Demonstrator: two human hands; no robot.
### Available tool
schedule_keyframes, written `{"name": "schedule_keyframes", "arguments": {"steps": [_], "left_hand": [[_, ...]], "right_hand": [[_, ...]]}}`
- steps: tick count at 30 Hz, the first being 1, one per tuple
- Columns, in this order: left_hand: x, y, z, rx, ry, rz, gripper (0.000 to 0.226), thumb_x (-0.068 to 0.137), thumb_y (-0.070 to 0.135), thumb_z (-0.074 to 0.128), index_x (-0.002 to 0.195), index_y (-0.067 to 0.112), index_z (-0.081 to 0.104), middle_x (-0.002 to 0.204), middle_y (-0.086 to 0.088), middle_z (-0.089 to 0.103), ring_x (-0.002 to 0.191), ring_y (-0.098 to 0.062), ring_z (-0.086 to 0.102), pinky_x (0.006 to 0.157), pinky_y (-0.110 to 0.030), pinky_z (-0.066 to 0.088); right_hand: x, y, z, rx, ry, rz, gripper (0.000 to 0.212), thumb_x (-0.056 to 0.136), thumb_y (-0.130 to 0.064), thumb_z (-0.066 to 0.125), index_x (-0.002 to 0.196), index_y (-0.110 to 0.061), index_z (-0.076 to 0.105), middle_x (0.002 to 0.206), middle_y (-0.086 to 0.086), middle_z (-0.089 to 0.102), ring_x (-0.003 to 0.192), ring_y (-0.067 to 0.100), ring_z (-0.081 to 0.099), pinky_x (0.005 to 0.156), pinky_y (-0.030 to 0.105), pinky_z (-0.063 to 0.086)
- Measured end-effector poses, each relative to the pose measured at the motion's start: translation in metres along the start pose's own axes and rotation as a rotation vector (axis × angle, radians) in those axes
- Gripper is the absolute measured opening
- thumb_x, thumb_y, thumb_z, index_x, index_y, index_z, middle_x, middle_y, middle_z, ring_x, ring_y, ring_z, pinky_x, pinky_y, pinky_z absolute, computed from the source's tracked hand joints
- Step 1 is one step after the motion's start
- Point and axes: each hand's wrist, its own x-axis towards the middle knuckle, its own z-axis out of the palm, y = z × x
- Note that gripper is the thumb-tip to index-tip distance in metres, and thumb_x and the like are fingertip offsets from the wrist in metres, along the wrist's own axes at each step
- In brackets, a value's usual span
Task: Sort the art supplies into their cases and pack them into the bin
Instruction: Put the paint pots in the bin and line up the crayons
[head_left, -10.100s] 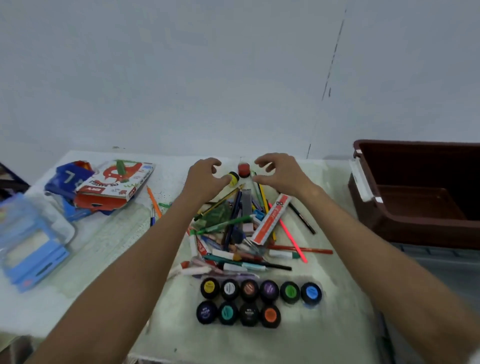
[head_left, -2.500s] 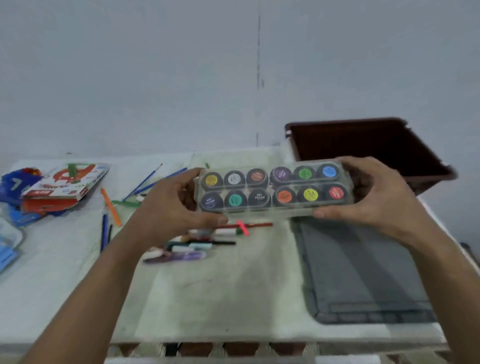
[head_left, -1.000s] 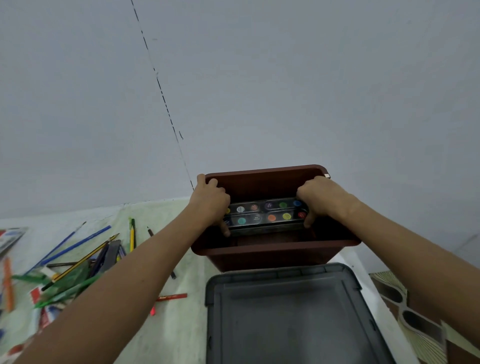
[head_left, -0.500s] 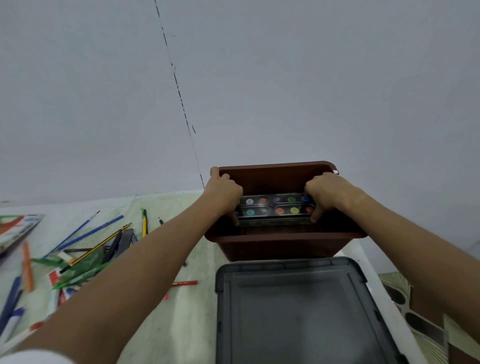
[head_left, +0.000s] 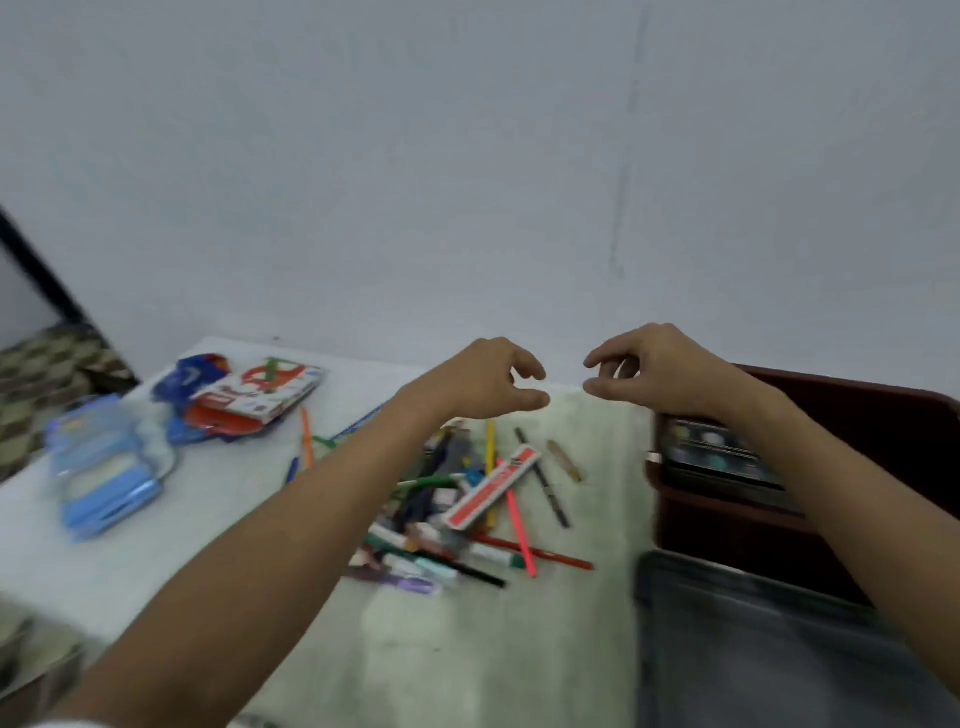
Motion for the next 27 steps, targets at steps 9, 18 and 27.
{"name": "schedule_keyframes", "arguments": {"steps": [9, 18, 27], "left_hand": [[-0.124, -0.200, -0.085, -0.072, 0.188, -0.309, 0.037, 0.082, 0.045, 0.068, 0.113, 0.026, 0.067, 0.110, 0.011, 0.065, 0.089, -0.004, 0.063, 0.080, -0.021, 0.044], [-0.251, -0.405, -0.125, -0.034, 0.312, -0.739, 0.040, 0.087, 0.033, 0.066, 0.122, 0.014, 0.063, 0.126, -0.005, 0.061, 0.109, -0.019, 0.059, 0.089, -0.025, 0.040], [-0.281, -0.473, -0.094, -0.304, 0.431, -0.948, 0.048, 0.089, 0.040, 0.062, 0.129, 0.016, 0.052, 0.118, -0.008, 0.064, 0.096, -0.020, 0.059, 0.076, -0.028, 0.041]], "right_hand": [[0.128, -0.164, 0.144, 0.126, -0.158, -0.198, 0.020, 0.080, -0.032, 0.073, 0.099, -0.023, 0.072, 0.074, -0.015, 0.067, 0.069, 0.001, 0.061, 0.063, 0.008, 0.041], [0.211, -0.308, 0.314, 0.220, -0.319, -0.331, 0.022, 0.080, -0.024, 0.074, 0.099, -0.013, 0.073, 0.077, 0.002, 0.064, 0.066, 0.006, 0.053, 0.063, 0.016, 0.039], [0.230, -0.359, 0.410, 0.239, -0.469, -0.089, 0.062, 0.089, -0.037, 0.063, 0.139, -0.007, 0.043, 0.134, 0.007, 0.050, 0.121, 0.019, 0.050, 0.093, 0.027, 0.041]]}}
